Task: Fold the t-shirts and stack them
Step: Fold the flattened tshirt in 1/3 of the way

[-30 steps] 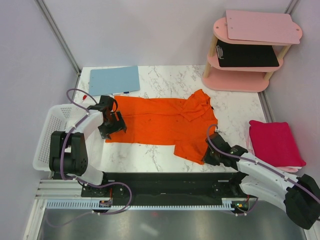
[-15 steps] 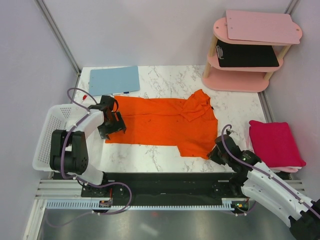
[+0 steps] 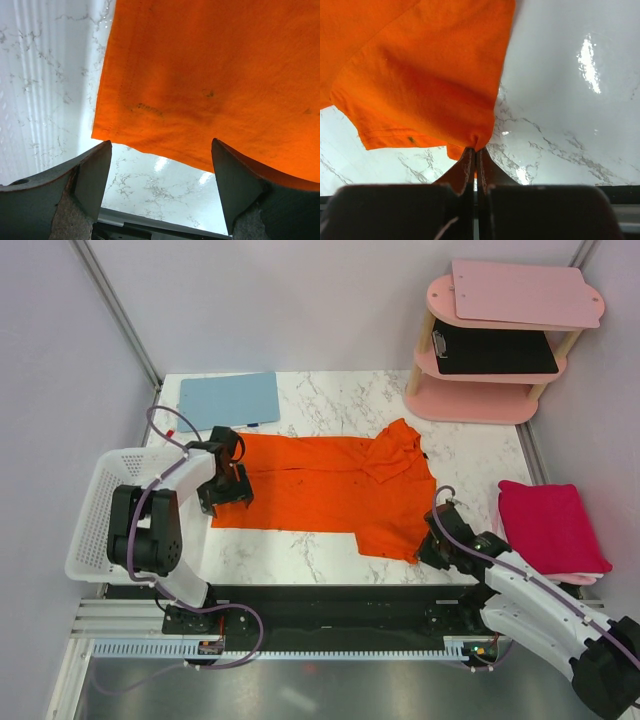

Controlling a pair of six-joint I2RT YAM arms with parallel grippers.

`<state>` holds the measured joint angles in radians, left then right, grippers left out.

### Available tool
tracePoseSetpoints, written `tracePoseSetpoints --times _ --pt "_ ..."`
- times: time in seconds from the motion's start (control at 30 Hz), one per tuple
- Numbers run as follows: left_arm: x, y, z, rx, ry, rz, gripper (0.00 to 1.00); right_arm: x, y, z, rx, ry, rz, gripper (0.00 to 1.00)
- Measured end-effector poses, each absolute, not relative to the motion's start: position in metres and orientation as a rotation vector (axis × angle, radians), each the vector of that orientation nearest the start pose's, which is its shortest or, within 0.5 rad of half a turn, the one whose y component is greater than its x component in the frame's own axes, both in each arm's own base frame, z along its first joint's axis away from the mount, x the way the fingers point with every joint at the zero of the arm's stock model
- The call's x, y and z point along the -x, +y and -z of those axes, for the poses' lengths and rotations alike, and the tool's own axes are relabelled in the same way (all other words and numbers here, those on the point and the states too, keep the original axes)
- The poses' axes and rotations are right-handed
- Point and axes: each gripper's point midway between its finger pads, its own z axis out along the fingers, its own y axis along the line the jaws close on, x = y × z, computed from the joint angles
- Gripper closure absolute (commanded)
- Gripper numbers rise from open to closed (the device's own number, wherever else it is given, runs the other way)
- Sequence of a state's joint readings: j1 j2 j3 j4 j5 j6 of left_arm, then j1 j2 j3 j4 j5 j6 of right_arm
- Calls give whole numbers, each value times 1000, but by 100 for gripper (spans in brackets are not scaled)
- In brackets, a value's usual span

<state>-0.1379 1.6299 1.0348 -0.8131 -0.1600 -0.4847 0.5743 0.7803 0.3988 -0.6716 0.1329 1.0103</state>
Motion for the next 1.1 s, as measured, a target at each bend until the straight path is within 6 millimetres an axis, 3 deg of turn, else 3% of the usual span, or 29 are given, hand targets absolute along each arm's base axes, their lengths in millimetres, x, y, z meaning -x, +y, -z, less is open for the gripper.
tracePoseSetpoints --times 0.57,0.67,0.77,0.8,0.83,0.87,0.9,1.03,1.1 --pt "-258 -47 -17 388 2992 -225 22 -169 127 -28 -554 2634 -425 100" --pt "-258 -49 -17 378 3000 -235 29 -172 125 -30 -561 2624 -437 100" --pt "-259 -50 -16 374 3006 -244 56 -174 122 -33 -573 2614 -447 100" --pt "-259 -50 -16 373 3009 -251 75 -175 121 -34 -576 2608 -452 100" --pt "-258 -50 -15 373 3012 -259 81 -177 119 -36 -580 2600 -453 100" --pt "-258 -50 -15 384 3013 -265 94 -177 117 -37 -583 2596 -452 100" --pt "-257 -49 -14 377 3014 -281 98 -178 115 -38 -587 2591 -452 100" --pt "-254 -45 -13 376 3021 -319 98 -181 111 -44 -587 2576 -451 100" --pt "-253 -44 -13 374 3022 -327 94 -183 109 -45 -587 2576 -450 100"
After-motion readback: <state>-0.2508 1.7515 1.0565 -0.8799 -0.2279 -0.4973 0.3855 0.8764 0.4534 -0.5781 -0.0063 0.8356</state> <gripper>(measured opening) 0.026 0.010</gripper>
